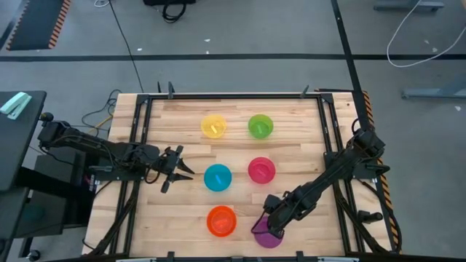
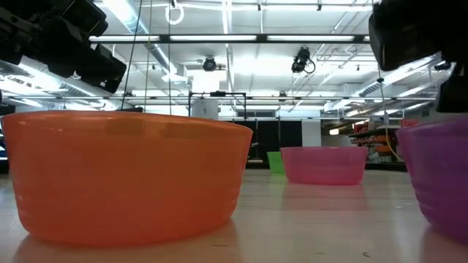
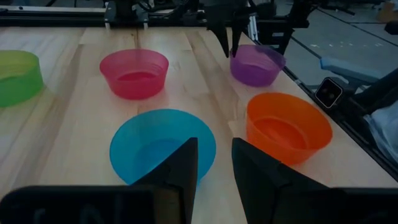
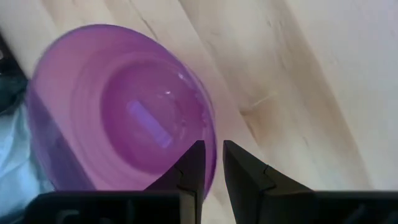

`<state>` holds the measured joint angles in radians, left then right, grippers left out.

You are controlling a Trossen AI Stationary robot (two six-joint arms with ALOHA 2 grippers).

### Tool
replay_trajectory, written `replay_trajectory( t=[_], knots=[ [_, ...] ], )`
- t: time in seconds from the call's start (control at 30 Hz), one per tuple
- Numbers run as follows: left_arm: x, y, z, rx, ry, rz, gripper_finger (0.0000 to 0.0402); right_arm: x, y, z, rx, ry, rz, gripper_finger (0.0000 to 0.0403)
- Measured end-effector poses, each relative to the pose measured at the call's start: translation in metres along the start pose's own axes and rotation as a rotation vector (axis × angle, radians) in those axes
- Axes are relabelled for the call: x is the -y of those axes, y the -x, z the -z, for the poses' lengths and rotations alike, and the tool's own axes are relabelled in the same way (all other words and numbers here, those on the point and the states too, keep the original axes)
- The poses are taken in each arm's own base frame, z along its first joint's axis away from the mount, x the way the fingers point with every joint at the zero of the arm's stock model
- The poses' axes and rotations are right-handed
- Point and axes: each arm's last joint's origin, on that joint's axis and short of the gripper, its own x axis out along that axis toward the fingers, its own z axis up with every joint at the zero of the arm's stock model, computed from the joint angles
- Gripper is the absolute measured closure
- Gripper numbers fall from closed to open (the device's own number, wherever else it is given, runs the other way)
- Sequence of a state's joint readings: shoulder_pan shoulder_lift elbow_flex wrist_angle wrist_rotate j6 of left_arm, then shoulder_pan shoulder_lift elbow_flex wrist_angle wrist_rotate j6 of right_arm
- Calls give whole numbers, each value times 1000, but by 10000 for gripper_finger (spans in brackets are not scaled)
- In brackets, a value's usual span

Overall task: Nest bowls inside each other
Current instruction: Stack the purple bowl on top of the red bowl

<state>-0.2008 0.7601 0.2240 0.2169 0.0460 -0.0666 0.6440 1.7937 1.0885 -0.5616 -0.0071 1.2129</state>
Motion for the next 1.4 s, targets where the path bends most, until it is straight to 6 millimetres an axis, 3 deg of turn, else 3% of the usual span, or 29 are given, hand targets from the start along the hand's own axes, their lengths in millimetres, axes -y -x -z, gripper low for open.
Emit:
replay_trajectory(
  t=[0.3, 0.53, 0.83, 1.1, 1.4],
  knots=[
    [0, 0, 1, -6, 0, -1, 294, 4, -11, -5, 11, 20, 46, 343],
    [0, 0, 1, -6, 1, -1, 294, 11, -10, -19, 23, 37, 64, 394],
    [0, 0, -3, 30, 12, 2, 294, 20, -9, -34, 21, 104, 82, 396],
    [0, 0, -3, 18, 86, 5, 294, 27, 13, -42, 39, 170, 74, 400],
    [10, -9, -38, -89, 90, 28, 294, 47, 34, -65, 75, 169, 120, 401]
  ],
)
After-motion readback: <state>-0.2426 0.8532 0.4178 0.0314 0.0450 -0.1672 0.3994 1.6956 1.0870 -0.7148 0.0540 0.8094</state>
